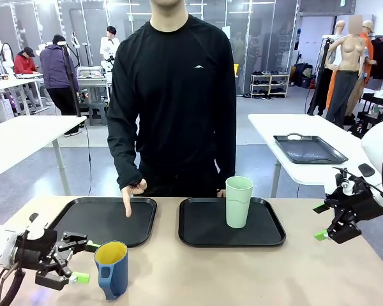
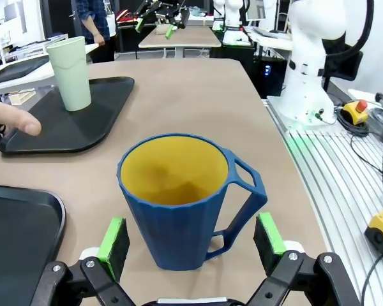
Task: Sort and store the cups by type.
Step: Pick up the Handle plastic cup and place it into the empty Flat Tray.
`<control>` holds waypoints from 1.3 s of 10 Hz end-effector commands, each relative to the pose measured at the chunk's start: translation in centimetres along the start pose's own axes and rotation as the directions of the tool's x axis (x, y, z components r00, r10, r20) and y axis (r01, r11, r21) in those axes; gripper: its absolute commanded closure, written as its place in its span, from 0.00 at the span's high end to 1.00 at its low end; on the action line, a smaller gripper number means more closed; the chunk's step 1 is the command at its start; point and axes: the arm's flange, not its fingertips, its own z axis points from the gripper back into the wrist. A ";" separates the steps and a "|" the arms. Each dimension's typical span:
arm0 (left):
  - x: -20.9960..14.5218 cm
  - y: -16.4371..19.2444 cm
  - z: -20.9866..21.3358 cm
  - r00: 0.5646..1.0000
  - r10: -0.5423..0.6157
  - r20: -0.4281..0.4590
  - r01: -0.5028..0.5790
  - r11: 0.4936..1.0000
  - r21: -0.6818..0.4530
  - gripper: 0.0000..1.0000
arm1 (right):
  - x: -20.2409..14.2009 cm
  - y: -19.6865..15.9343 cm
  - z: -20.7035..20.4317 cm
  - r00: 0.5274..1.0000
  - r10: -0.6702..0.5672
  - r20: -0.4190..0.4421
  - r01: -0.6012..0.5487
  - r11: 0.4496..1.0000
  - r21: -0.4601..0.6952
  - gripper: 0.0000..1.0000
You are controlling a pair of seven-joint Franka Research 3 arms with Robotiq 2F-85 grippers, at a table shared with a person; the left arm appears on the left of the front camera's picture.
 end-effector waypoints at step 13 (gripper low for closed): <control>-1.6 2.4 -3.9 1.000 0.004 -0.007 -0.005 1.000 -0.026 1.00 | -0.1 -0.2 -0.2 1.000 -0.001 0.000 0.001 1.000 -0.001 1.00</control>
